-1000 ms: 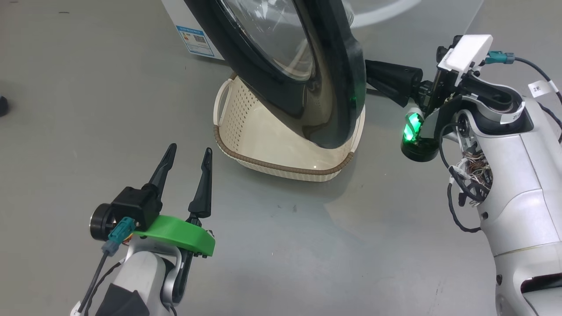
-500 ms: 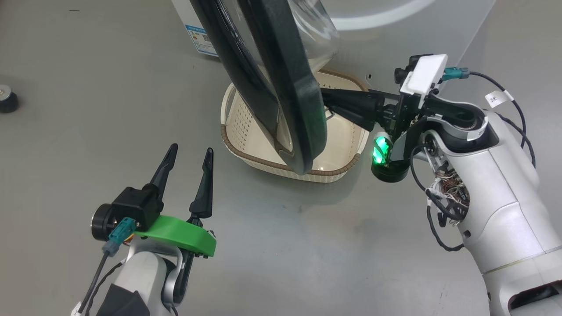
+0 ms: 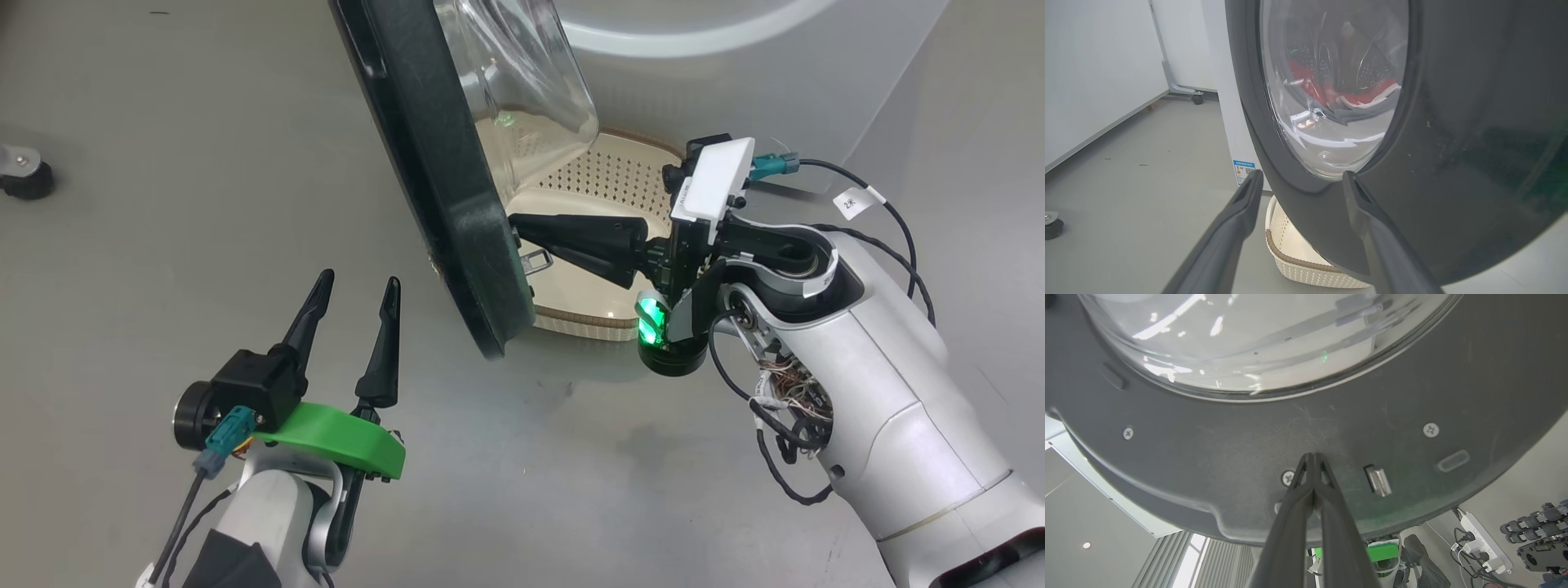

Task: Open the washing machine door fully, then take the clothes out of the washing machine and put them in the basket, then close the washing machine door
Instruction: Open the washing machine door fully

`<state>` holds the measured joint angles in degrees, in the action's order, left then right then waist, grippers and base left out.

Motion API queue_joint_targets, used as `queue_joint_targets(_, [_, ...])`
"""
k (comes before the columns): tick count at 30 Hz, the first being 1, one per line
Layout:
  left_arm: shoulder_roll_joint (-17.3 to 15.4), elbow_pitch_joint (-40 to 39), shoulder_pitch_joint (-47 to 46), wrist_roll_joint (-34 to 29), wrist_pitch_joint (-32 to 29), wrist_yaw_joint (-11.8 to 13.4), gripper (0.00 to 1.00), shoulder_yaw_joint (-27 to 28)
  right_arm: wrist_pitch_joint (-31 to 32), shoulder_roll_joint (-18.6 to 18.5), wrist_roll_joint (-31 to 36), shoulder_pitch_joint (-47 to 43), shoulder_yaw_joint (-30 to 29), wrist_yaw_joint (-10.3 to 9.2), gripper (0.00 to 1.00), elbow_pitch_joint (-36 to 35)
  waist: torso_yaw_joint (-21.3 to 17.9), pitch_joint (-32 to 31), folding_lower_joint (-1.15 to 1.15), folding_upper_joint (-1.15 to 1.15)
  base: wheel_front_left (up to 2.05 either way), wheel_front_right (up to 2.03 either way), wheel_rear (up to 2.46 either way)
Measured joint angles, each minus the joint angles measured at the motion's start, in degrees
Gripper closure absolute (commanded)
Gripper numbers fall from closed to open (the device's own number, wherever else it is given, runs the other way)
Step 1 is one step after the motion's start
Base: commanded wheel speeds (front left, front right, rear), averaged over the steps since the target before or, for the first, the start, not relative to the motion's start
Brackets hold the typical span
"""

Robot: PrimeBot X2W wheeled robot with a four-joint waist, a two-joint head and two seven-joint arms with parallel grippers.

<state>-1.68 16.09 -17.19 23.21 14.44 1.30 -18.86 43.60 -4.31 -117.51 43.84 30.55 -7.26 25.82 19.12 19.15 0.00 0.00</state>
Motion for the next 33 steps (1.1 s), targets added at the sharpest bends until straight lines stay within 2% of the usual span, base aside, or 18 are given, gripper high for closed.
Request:
queue_joint_targets(12, [0.00,0.18,0.65,0.15,0.00,0.51,0.00,0.89,-4.95,0.11,-1.34,-0.01,2.46,-0.03,1.00,-1.20,-0.07,-1.23,0.00,0.00,0.00,0.00,0.00])
queue_joint_targets(16, [0.00,0.67,1.34,-0.57,0.00,0.52,0.00,1.77,-6.97,0.20,2.18,-0.49,2.85,0.15,1.00,-1.09,-0.81,-2.57,0.00,0.00,0.00,0.00,0.00])
queue_joint_targets(20, [-0.01,1.05,1.97,-1.21,0.00,0.67,0.00,2.89,-10.09,-1.51,8.72,-1.39,4.88,3.00,1.00,-0.97,-1.97,-4.12,0.00,0.00,0.00,0.00,0.00])
queue_joint_targets(21, [-0.01,1.05,1.97,-1.21,0.00,0.67,0.00,2.89,-10.09,-1.51,8.72,-1.39,4.88,3.00,1.00,-0.97,-1.97,-4.12,0.00,0.00,0.00,0.00,0.00])
queue_joint_targets(22, [-0.01,1.24,2.19,-1.41,0.00,0.67,0.00,3.58,-12.03,-3.02,11.47,-1.75,5.26,4.65,1.00,-1.01,-2.70,-4.96,0.00,0.00,0.00,0.00,0.00])
queue_joint_targets(29, [-0.03,1.68,4.04,-1.76,0.00,0.67,0.00,4.83,-21.83,-9.53,24.92,-3.17,7.10,10.74,1.00,-1.43,-5.56,-8.18,0.00,0.00,0.00,0.00,0.00])
queue_joint_targets(33, [-0.21,1.68,5.16,-2.23,0.00,0.67,0.00,5.75,-27.37,-13.83,34.66,-4.11,10.07,12.54,1.00,-2.16,-7.36,-10.03,0.00,0.00,0.00,0.00,0.00])
